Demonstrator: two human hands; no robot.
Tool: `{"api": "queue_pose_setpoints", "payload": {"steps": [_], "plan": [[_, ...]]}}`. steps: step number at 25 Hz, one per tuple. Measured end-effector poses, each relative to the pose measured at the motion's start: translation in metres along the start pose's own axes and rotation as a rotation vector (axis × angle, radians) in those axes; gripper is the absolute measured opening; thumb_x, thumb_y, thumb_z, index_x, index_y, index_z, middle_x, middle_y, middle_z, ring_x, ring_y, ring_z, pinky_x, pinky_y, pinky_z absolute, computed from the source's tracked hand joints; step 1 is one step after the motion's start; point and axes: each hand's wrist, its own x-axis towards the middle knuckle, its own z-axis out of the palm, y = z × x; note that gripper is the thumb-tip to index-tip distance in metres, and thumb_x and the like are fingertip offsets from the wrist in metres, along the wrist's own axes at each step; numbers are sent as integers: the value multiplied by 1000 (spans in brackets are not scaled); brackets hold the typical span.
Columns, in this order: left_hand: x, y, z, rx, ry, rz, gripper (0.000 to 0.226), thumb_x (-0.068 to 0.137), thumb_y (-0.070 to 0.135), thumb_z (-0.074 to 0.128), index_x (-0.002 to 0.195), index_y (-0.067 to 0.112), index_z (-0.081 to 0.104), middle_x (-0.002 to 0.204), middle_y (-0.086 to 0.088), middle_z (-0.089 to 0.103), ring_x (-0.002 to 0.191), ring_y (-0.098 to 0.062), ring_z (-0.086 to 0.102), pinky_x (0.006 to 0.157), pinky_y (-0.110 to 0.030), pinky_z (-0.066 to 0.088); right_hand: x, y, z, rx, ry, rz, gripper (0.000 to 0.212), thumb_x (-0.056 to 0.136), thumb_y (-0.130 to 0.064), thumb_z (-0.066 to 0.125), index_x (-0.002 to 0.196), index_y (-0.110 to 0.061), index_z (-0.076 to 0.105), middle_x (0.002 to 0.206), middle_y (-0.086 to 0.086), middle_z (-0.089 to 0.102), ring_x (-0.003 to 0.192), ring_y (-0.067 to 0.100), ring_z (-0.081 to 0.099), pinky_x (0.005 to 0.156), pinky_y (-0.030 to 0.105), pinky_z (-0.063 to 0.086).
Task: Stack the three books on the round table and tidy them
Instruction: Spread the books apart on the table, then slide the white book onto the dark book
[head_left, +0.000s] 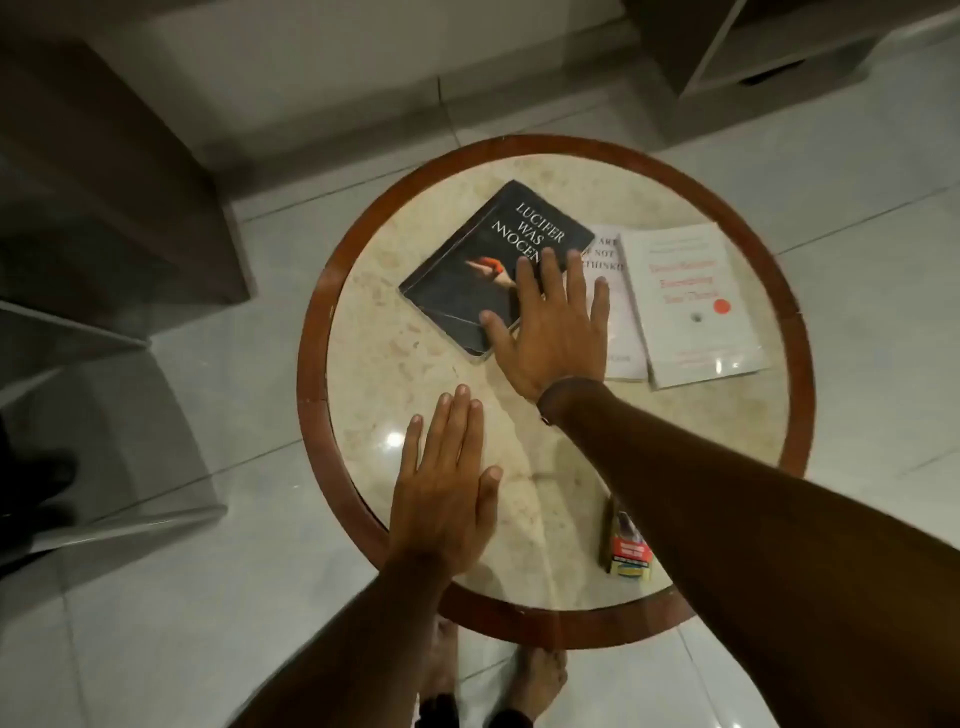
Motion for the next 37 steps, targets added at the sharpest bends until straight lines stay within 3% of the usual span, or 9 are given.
{"api": "queue_pose_setpoints", "payload": {"steps": [3,8,12,18,23,28,30,33,37], "plan": [[1,-3,1,-29,60,-4,67,108,48,36,166,15,34,177,-8,31,166,-27,24,133,-57,24,20,-11,10,-38,-53,-8,96,93,-82,31,167,-21,26,178,14,16,164,41,5,127,67,5],[-1,-1,-3,-14,6,0,66,110,49,24,167,17,31,179,-7,25,167,-26,21,131,-58,30,39,-2,12,-12,-143,-369,102,85,-82,46,168,-26,24,180,8,9,165,38,-5,127,70,5],[1,-1,-1,12,-39,-12,68,110,52,19,171,21,19,182,-3,15,169,-23,12,136,-53,16,49,-9,10,-10,-168,-465,105,81,-81,54,167,-26,28,179,7,14,165,38,-1,127,69,7],[0,-6,7,84,-49,14,72,107,45,34,170,15,18,182,-10,16,169,-28,11,138,-51,4,6,66,-5,235,264,80,66,106,-55,39,165,-26,32,175,10,28,163,37,20,129,60,17],[-1,-7,7,87,-63,9,71,108,47,27,170,14,19,182,-11,14,169,-30,12,137,-55,9,-46,160,-4,37,-50,196,67,108,-54,26,168,-23,25,178,12,15,164,41,9,129,67,13],[1,-5,5,75,-47,-1,71,108,52,20,167,13,30,179,-13,24,165,-35,24,134,-61,19,-62,177,-10,11,-65,348,71,105,-55,23,168,-23,24,178,12,14,164,42,10,128,67,14],[1,-4,4,74,-43,-2,70,108,52,19,166,13,31,178,-13,25,165,-35,25,134,-61,20,-60,166,-18,23,-23,407,68,106,-53,29,166,-20,30,177,15,21,163,44,14,127,68,15],[1,-4,3,66,-39,4,70,109,51,18,167,13,30,179,-13,25,165,-35,24,133,-61,23,-43,114,-32,106,105,459,64,103,-52,46,154,-13,44,156,18,50,143,43,46,113,63,40],[0,-6,5,78,-53,5,69,108,49,23,167,14,29,180,-12,23,167,-32,20,135,-58,18,-15,45,-36,314,-77,724,88,86,-63,71,144,-5,40,139,16,51,128,36,51,95,51,50]]}}
